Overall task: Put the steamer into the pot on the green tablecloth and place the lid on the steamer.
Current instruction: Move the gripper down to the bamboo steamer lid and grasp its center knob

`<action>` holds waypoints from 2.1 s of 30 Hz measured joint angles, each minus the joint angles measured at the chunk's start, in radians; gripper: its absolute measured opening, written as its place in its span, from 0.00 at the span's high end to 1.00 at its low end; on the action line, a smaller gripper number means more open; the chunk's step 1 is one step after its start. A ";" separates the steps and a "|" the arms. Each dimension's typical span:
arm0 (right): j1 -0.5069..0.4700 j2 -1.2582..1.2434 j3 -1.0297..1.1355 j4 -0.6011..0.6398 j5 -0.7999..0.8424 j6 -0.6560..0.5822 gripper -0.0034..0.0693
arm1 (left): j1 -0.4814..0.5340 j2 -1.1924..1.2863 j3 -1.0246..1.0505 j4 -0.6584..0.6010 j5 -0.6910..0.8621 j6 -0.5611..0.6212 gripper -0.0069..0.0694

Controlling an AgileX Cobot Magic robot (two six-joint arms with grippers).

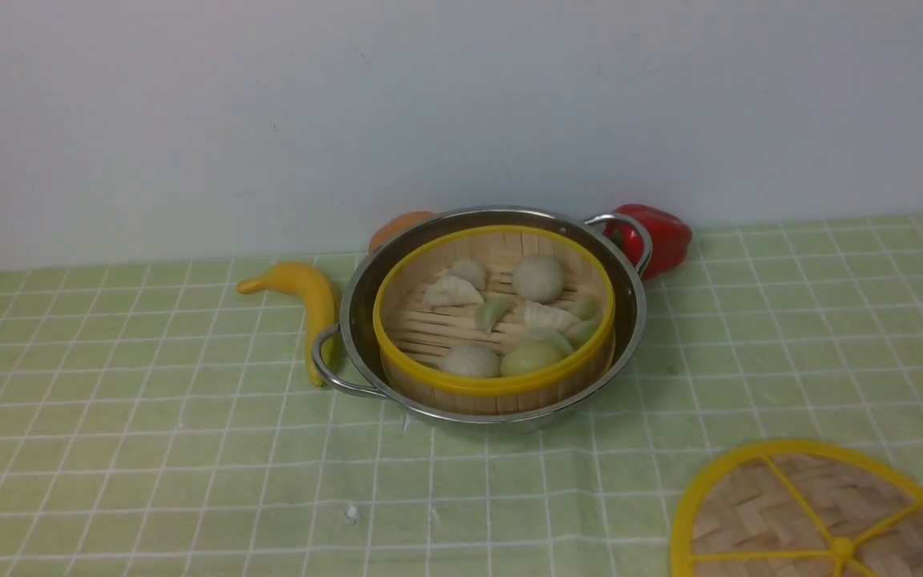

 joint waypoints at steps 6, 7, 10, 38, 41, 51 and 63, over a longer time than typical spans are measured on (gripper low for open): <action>0.000 0.020 -0.043 0.076 0.188 -0.006 0.62 | 0.000 0.000 0.000 0.000 0.000 0.000 0.70; 0.000 0.022 -0.045 0.078 0.197 -0.013 0.62 | 0.000 0.000 0.000 0.000 0.000 0.000 0.70; 0.000 0.074 -0.099 0.069 0.380 -0.125 0.62 | 0.000 0.000 0.000 0.000 0.000 0.001 0.70; 0.090 1.322 -0.281 0.147 0.349 -0.449 0.62 | 0.000 0.000 0.000 0.000 0.000 0.001 0.62; 0.090 1.350 -0.288 0.131 0.294 -0.446 0.62 | 0.000 0.000 0.000 0.000 0.000 0.001 0.60; 0.090 1.414 -0.326 0.127 0.326 -0.444 0.62 | 0.000 0.000 0.000 0.000 0.000 0.001 0.59; 0.090 1.492 -0.326 0.115 0.341 -0.442 0.62 | 0.000 0.000 0.000 0.001 0.000 0.001 0.59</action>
